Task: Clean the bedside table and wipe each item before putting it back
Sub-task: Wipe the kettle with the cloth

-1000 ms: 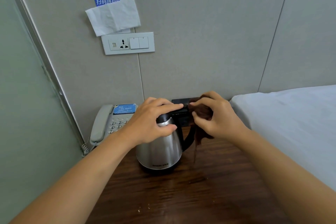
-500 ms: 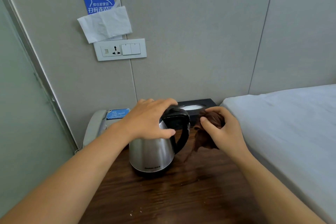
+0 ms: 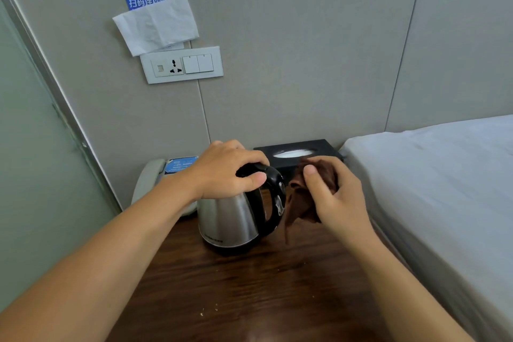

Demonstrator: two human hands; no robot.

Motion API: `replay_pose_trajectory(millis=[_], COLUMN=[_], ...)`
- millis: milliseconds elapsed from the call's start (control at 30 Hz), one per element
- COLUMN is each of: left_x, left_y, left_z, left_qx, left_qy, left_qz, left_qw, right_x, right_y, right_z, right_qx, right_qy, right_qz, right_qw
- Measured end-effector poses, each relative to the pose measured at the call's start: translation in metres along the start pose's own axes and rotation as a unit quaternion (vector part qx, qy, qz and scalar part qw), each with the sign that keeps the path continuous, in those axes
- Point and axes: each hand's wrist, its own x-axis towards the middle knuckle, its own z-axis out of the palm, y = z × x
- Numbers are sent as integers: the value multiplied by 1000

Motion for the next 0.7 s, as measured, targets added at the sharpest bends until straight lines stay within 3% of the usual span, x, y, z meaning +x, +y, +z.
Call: replay_pose_trajectory(millis=[167, 467, 700], left_x=[-3, -3, -3], left_y=[5, 8, 8], left_z=[5, 4, 4], left_qx=[23, -12, 6], left_qy=[39, 54, 50], left_qz=[4, -15, -16], left_qw=[999, 998, 999], right_x=[-17, -26, 10], right_y=[3, 23, 5], right_z=[37, 24, 23], right_qx=[-50, -88, -88], right_qy=[-95, -120, -78], right_qz=[-96, -74, -98], right_qw=[990, 986, 988])
